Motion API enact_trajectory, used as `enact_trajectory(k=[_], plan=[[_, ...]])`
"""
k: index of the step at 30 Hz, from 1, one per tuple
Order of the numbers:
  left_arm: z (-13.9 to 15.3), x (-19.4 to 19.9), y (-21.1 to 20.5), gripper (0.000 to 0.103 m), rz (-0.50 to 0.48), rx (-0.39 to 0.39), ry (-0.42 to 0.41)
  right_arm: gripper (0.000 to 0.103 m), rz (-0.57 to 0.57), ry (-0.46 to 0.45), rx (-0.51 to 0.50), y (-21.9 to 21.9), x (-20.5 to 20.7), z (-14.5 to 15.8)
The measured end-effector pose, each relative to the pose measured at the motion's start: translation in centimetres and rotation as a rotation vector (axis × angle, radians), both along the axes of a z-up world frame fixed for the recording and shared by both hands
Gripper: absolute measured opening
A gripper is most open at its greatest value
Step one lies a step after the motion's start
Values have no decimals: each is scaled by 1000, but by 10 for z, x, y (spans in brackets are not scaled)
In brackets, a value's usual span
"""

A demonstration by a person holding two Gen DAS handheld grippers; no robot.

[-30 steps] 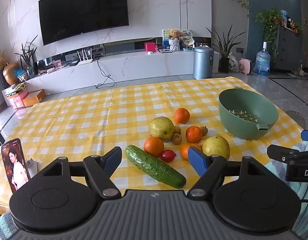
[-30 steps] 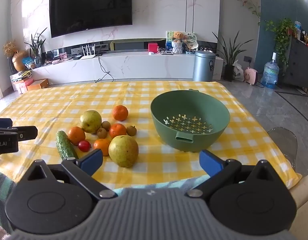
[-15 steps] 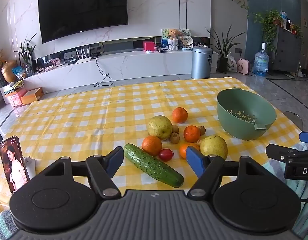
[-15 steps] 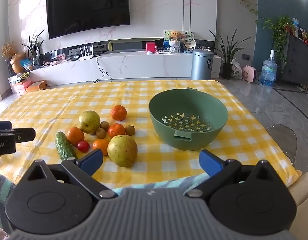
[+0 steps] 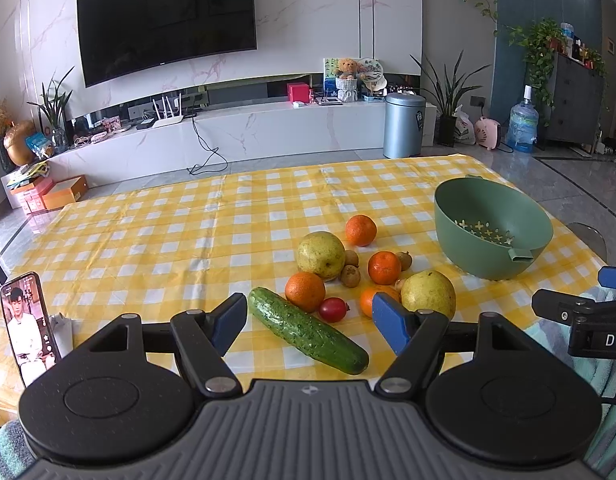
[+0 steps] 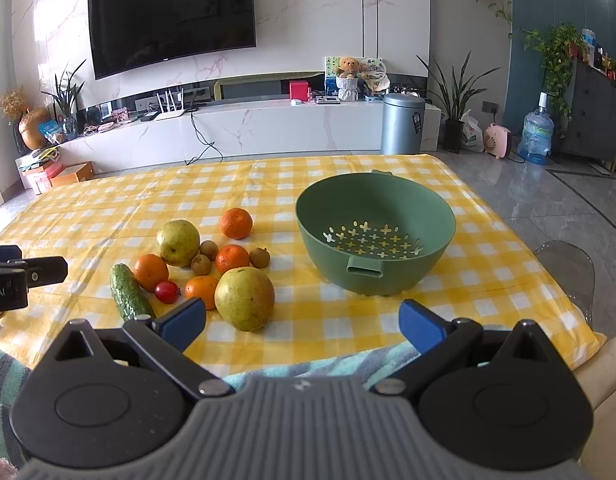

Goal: Organize fruits

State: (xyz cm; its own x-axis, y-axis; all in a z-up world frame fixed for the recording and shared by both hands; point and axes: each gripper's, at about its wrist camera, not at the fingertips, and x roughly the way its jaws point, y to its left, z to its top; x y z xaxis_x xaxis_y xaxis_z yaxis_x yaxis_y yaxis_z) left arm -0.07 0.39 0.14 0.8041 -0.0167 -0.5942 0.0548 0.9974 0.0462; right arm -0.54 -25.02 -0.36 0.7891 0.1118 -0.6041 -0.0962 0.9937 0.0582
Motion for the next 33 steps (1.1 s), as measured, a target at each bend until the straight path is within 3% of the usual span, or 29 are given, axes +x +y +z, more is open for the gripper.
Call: enact_trajectory(k=[33], plan=[[0,-1,2,84,7,6,-1,99,-20,22,8,-1,2,-1]])
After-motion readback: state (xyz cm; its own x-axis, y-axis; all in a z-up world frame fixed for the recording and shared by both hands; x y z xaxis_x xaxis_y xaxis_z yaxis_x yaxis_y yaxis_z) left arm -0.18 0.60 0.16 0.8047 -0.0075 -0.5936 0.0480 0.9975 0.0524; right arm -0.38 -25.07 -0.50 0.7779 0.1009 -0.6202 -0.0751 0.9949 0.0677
